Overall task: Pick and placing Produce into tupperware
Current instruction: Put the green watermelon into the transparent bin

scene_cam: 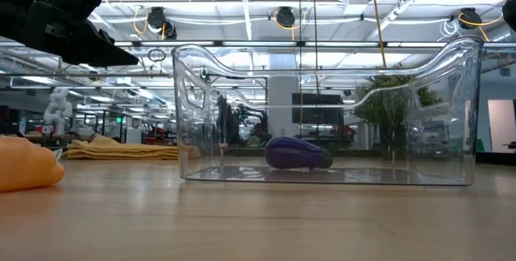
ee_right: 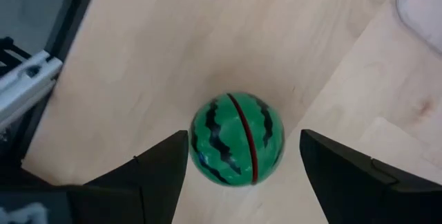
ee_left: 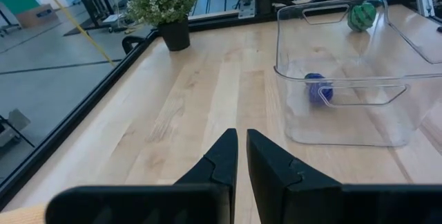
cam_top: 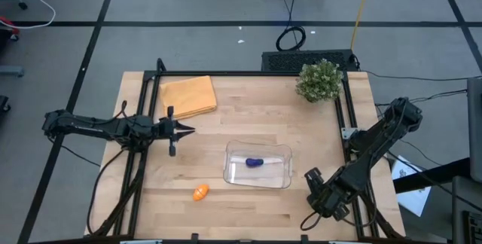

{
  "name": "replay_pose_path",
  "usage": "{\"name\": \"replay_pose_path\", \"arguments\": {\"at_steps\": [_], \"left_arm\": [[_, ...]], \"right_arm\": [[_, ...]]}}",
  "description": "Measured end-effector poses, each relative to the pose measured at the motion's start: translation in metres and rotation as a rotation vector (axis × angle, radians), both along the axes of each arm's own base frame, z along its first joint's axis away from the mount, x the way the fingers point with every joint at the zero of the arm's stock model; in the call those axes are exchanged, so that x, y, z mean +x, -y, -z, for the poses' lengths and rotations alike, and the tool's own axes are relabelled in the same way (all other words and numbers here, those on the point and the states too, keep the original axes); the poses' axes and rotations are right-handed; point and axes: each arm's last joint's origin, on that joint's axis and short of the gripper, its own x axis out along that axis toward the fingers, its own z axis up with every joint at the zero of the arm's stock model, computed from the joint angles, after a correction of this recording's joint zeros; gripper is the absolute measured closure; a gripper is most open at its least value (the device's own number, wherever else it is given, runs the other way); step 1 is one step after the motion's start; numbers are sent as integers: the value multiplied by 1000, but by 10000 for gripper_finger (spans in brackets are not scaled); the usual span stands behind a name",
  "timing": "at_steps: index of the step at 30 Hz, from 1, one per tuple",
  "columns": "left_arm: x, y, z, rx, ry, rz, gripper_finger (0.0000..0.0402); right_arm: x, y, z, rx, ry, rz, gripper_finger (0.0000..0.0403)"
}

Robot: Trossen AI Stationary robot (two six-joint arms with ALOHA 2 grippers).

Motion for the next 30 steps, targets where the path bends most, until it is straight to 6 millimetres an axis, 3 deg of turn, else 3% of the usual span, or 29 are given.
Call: {"name": "replay_pose_path", "arguments": {"at_steps": [16, 30], "left_arm": [[0, 0, 0, -3, 0, 1, 364], [0, 0, 0, -3, 0, 1, 364]], "right_arm": [[2, -2, 4, -9, -1, -42, 130], [-2, 2, 13, -24, -30, 16, 45]]}}
